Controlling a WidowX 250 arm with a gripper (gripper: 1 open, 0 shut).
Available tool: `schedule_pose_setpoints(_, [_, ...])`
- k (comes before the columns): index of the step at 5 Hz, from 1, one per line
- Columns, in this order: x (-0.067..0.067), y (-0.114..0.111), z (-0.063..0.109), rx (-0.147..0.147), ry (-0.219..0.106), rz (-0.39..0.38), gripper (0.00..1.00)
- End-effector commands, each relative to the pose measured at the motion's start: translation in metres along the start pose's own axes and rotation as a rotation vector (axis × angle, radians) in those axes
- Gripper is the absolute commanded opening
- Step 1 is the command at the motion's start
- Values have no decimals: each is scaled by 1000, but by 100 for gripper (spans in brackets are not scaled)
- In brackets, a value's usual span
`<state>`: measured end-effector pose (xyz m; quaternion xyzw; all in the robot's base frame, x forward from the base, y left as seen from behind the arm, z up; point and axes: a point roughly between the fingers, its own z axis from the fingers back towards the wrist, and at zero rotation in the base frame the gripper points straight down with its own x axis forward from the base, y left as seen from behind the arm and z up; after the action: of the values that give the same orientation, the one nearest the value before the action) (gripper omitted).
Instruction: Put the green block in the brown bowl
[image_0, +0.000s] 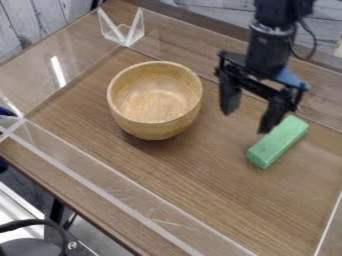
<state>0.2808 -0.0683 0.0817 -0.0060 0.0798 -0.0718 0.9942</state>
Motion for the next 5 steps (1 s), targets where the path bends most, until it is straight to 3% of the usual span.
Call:
schedule_pose_setpoints(1, [16, -16, 9, -7, -68, -30, 100])
schedule_pose_setpoints(3, [32, -31, -7, -5, -59, -76, 100])
schedule_pose_setpoints(4, [44, -30, -18, -9, -51, -81, 0])
schedule_pose_setpoints(5, [47, -28, -22, -6, -47, -78, 100])
